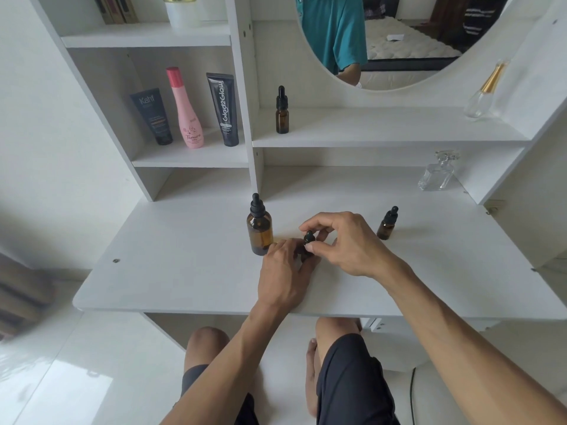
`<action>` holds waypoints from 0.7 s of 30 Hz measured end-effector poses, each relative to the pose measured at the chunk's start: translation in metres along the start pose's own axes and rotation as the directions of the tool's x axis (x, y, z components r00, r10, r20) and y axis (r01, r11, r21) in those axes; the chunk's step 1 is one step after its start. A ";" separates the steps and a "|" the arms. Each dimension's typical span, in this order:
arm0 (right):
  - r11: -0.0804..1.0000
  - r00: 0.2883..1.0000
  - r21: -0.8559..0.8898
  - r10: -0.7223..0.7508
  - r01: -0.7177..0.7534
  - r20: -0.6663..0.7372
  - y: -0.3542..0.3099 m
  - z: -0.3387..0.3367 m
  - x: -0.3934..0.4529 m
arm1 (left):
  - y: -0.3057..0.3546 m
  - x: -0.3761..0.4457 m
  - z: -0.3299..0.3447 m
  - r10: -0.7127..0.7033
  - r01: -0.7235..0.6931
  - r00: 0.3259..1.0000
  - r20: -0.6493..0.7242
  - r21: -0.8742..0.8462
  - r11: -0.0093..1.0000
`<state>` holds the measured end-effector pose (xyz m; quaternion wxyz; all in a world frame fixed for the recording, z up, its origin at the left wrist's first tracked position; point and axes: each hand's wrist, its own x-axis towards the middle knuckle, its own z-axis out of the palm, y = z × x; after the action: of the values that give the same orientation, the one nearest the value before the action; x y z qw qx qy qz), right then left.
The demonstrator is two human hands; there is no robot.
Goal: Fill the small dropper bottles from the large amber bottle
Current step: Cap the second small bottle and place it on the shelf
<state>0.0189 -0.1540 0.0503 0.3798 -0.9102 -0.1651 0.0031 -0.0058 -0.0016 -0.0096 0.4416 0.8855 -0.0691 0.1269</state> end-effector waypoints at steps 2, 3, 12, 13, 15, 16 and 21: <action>1.000 0.999 -0.007 0.016 -0.017 -0.039 0.000 0.000 -0.001 | -0.001 0.000 0.000 0.003 -0.003 1.000 -0.004 0.009 1.000; 1.000 0.999 -0.011 0.021 -0.022 -0.047 0.001 0.000 -0.001 | -0.001 0.000 0.000 0.003 -0.003 1.000 -0.004 0.010 1.000; 1.000 0.999 -0.012 0.020 -0.020 -0.040 0.001 0.002 -0.001 | -0.002 0.000 0.001 -0.005 0.005 1.000 -0.001 0.002 1.000; 1.000 0.999 -0.015 0.016 -0.017 -0.034 0.000 0.001 -0.001 | -0.002 0.000 0.001 -0.005 0.005 1.000 0.002 0.004 1.000; 1.000 1.000 -0.013 0.003 -0.003 -0.011 0.000 0.000 -0.001 | -0.001 0.001 0.001 -0.008 0.008 1.000 0.005 0.007 1.000; 1.000 1.000 -0.008 0.000 0.000 -0.007 -0.001 0.001 -0.001 | -0.002 0.001 0.001 -0.009 0.009 1.000 0.003 0.006 1.000; 0.999 0.998 -0.010 0.034 -0.035 -0.056 -0.002 0.002 -0.001 | -0.004 0.000 0.002 0.000 0.000 1.000 0.002 0.000 1.000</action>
<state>0.0173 -0.1515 0.0497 0.3791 -0.9147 -0.1387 -0.0165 -0.0045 -0.0008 -0.0135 0.4416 0.8856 -0.0696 0.1259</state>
